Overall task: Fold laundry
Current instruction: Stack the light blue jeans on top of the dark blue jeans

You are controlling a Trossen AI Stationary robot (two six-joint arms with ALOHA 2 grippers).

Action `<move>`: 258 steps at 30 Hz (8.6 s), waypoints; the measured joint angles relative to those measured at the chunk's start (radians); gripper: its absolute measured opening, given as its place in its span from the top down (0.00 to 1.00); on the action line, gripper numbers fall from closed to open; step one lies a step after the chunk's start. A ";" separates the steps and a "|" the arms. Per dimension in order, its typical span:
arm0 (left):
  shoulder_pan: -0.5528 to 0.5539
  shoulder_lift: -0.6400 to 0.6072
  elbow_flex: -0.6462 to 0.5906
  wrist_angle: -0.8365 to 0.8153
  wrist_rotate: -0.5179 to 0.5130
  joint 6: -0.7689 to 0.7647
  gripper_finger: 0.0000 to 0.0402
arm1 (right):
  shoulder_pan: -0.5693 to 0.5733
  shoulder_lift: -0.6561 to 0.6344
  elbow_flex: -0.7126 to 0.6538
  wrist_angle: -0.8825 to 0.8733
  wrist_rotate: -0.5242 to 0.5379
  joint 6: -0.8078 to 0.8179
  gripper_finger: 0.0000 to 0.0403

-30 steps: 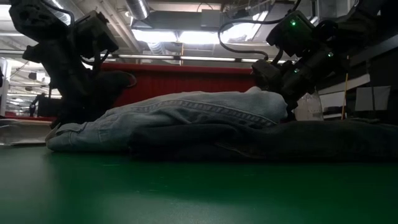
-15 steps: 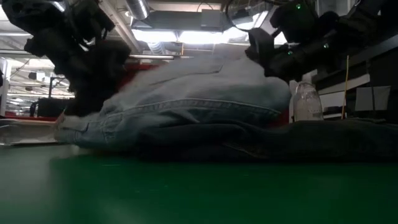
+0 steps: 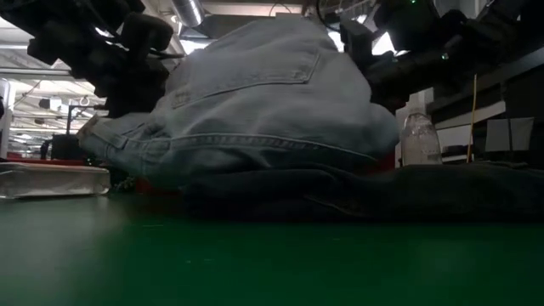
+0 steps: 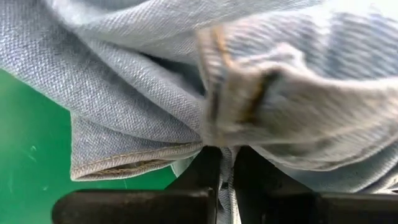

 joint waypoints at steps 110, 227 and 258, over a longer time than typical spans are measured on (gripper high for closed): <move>0.053 0.586 0.438 0.113 0.129 0.314 0.68 | 0.105 -0.595 0.000 -1.294 0.133 0.127 0.71; 0.082 0.812 0.438 0.379 -0.298 0.712 0.69 | 0.250 -0.188 0.231 -1.681 0.629 0.050 0.69; 0.091 0.612 0.436 0.232 -0.336 0.792 0.69 | 0.050 -0.242 0.361 -1.967 0.368 -0.134 0.69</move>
